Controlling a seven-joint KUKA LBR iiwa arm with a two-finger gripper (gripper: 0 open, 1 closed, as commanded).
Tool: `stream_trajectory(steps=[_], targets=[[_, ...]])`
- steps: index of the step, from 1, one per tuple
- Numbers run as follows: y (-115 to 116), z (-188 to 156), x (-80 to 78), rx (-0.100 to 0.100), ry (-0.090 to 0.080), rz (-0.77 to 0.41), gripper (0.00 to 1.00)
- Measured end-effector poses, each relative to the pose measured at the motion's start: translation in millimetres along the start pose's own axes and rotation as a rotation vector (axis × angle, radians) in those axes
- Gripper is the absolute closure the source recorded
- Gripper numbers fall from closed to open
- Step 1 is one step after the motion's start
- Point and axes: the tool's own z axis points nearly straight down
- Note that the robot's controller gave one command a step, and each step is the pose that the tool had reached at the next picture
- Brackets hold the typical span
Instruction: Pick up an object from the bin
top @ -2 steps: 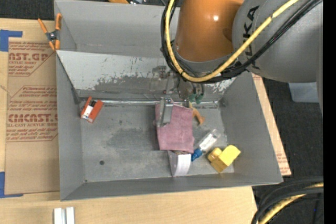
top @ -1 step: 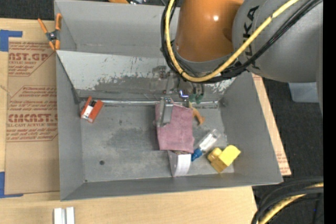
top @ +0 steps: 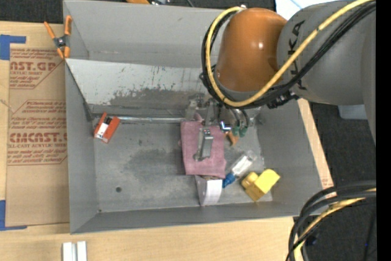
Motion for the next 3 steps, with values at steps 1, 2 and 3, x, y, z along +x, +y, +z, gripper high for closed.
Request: stream_trajectory(steps=[1,2,3], targets=[[-11.7,-16.1,3.0,-0.005,-0.015,-0.006,0.0],[-12.1,-14.0,2.1,-0.005,-0.015,0.004,0.0],[-10.5,-12.1,0.2,-0.004,-0.008,0.09,0.0]])
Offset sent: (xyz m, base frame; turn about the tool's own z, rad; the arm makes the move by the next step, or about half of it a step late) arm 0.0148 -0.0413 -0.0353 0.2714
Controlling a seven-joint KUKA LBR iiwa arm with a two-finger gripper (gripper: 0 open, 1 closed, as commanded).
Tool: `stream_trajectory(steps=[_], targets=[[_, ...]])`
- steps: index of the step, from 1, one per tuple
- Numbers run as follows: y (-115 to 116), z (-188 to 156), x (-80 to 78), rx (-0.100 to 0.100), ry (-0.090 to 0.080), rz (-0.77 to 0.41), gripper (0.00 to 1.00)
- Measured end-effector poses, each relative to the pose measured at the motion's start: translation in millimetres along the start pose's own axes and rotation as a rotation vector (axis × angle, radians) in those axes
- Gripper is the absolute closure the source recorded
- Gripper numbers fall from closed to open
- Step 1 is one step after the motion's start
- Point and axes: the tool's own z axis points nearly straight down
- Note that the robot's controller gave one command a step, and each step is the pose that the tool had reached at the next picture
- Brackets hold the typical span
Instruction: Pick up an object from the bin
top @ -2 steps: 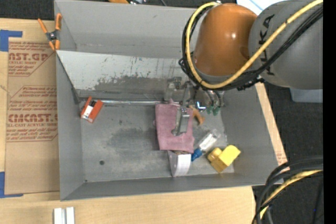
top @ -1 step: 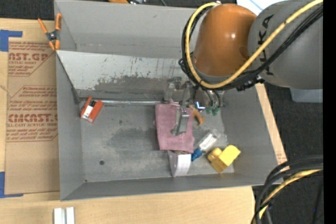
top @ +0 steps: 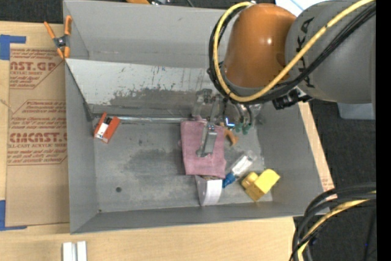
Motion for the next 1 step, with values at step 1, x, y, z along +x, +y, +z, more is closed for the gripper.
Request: stream_trajectory(steps=[1], targets=[[14.6,-99.4,4.5,0.0,-0.003,-0.297,0.0]])
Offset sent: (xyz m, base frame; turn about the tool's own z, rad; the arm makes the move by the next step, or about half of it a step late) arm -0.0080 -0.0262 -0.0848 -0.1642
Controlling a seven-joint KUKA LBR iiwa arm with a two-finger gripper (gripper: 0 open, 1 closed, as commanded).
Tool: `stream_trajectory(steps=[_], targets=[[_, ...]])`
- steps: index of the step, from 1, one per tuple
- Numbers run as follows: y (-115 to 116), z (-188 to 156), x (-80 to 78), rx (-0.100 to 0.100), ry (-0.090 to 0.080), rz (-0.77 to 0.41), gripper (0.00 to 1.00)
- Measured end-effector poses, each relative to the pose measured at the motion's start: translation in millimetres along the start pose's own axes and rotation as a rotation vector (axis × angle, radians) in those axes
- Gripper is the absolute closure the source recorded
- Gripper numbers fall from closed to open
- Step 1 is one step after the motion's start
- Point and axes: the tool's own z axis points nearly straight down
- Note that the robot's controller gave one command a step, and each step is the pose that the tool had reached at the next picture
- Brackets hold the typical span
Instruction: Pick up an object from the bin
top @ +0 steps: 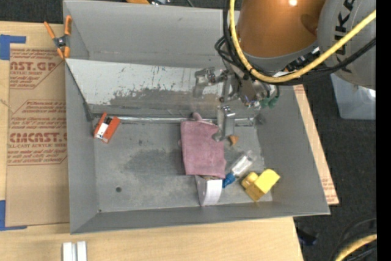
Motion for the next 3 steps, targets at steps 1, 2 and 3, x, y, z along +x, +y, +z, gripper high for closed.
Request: stream_trajectory(steps=[1,2,3], targets=[[-17,77,5.8,-0.001,-0.002,0.058,0.0],[-19,106,15.7,0.0,-0.002,-0.009,0.0],[-13,165,-2.7,-0.002,0.0,-0.195,0.0]])
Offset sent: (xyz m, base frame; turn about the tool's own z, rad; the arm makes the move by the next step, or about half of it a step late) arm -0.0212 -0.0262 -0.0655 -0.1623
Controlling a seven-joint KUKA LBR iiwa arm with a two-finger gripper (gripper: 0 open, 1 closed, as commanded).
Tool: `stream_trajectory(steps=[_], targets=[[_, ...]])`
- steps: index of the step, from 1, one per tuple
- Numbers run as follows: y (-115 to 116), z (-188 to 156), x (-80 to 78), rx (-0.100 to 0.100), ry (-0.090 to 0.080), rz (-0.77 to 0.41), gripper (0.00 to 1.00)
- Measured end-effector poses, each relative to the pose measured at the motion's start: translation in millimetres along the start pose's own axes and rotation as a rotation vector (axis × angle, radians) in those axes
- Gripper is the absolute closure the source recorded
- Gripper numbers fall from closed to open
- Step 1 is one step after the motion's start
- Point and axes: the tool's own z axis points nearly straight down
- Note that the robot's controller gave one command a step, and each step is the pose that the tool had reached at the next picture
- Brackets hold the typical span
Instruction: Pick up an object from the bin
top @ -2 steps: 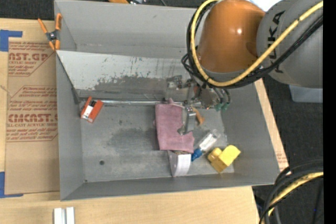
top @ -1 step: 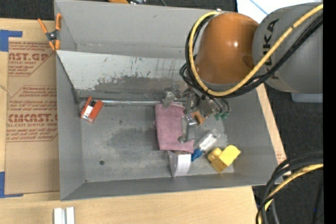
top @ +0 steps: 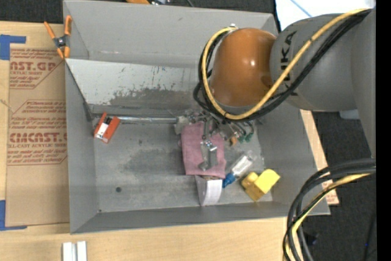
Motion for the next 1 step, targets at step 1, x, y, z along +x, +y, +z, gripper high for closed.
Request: stream_trajectory(steps=[1], targets=[[-18.7,25.0,20.2,0.006,-0.009,-0.099,0.0]])
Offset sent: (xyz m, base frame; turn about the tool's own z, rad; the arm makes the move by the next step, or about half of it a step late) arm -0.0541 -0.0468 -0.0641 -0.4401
